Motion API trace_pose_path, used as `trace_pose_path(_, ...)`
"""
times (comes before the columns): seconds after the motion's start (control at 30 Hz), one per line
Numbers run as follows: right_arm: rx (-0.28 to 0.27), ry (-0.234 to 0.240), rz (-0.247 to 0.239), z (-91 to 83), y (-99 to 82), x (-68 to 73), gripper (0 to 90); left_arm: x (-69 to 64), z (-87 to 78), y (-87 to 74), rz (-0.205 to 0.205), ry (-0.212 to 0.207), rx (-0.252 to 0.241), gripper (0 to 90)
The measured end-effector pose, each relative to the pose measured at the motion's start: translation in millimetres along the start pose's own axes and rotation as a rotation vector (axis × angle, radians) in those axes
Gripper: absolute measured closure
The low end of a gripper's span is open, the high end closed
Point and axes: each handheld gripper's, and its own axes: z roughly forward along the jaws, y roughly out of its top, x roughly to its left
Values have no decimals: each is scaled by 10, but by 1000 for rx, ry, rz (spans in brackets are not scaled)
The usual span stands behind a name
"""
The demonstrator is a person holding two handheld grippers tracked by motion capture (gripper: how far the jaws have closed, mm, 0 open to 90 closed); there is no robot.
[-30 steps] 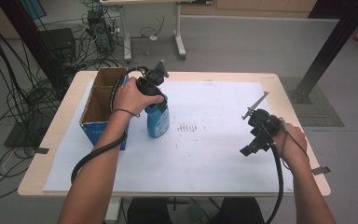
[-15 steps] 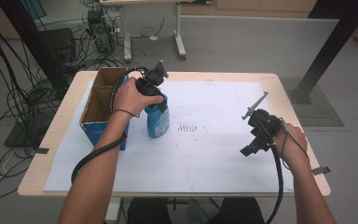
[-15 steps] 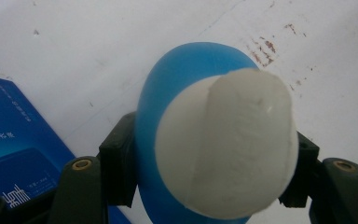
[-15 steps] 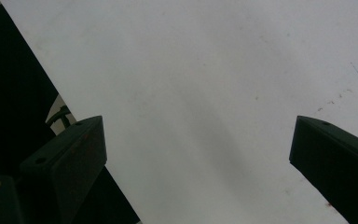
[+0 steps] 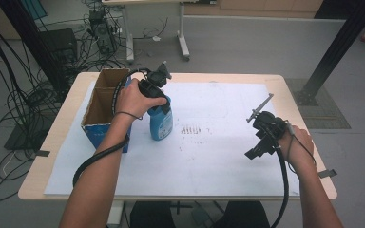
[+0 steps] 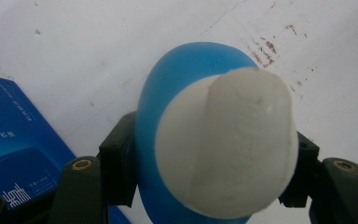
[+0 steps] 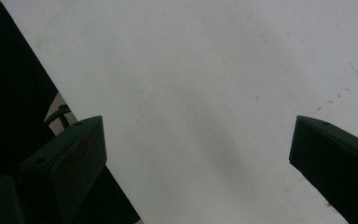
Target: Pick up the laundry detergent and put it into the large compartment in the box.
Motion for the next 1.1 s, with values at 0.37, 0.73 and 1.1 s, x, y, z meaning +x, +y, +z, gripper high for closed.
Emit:
trace_pose_path(0.37,-3,-5,-1,-5,-3,-3,36,-3,1,-1,1,1,-1,374)
trace_pose_path(0.73,-5,-7,0,-8,-8,-3,37,-2,2,1,-1,2,0,374)
trace_pose_path(1.1,-8,-9,0,-18,-17,-10,36,-6,2,6,-1,3,3,374)
